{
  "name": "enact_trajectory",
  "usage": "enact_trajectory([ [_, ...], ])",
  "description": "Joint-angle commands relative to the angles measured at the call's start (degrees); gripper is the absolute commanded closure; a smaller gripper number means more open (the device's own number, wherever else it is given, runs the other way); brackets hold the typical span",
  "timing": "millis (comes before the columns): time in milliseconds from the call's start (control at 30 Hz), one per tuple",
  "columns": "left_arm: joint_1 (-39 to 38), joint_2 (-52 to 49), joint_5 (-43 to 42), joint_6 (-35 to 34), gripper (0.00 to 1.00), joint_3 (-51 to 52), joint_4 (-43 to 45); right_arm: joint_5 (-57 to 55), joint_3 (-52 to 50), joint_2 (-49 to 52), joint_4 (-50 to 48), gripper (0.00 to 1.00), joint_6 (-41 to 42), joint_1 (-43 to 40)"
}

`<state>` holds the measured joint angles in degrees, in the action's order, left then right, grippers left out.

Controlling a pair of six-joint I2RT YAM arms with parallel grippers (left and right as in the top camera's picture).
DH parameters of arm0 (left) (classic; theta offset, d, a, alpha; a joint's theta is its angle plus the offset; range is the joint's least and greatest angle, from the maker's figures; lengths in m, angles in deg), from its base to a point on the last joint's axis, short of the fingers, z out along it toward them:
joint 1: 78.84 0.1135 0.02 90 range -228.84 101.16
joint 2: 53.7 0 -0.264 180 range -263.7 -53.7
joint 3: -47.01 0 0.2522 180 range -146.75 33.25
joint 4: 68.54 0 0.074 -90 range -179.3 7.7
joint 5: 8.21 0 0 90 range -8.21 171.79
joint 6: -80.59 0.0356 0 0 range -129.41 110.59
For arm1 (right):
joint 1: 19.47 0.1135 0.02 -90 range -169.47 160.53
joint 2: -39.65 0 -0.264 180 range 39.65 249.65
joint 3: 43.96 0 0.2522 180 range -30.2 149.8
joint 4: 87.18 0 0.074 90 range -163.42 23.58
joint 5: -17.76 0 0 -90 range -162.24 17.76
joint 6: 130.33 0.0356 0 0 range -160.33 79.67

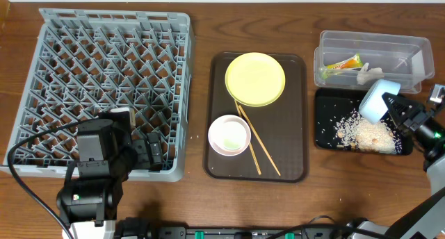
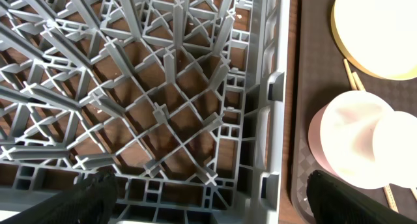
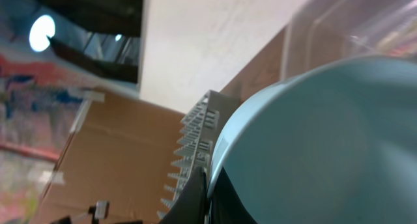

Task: Sort waste into correct bins and load items into the dishwasher
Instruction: 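Tip the blue bowl over the black tray to dump rice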

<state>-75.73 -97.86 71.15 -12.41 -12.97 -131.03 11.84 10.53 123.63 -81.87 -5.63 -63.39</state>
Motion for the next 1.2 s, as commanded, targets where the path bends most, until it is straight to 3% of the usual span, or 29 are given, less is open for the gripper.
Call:
enact_trajectory([
  [0, 0.1, 0.0, -0.7, -0.3, 0.06, -0.9, -0.1, 4.7, 0.3, 0.0, -1.5, 0.99, -0.9, 1.1],
  [700, 0.1, 0.0, -0.7, -0.3, 0.06, -0.9, -0.1, 1.9, 0.4, 0.0, -2.8, 0.99, 4.8, 3.5],
  [867, 0.1, 0.0, -0.7, -0.3, 0.06, -0.9, -0.1, -3.0, 0.5, 0.0, -14.4, 0.99, 15.8, 10.6],
  [967, 0.1, 0.0, -0.7, -0.3, 0.06, -0.9, -0.1, -5.8, 0.9, 0.0, -27.0, 0.99, 23.1, 16.7],
  [1167, 0.1, 0.0, -0.7, -0.3, 0.06, -0.9, -0.1, -16.9, 3.7, 0.0, -31.4, 0.99, 21.9, 29.4],
])
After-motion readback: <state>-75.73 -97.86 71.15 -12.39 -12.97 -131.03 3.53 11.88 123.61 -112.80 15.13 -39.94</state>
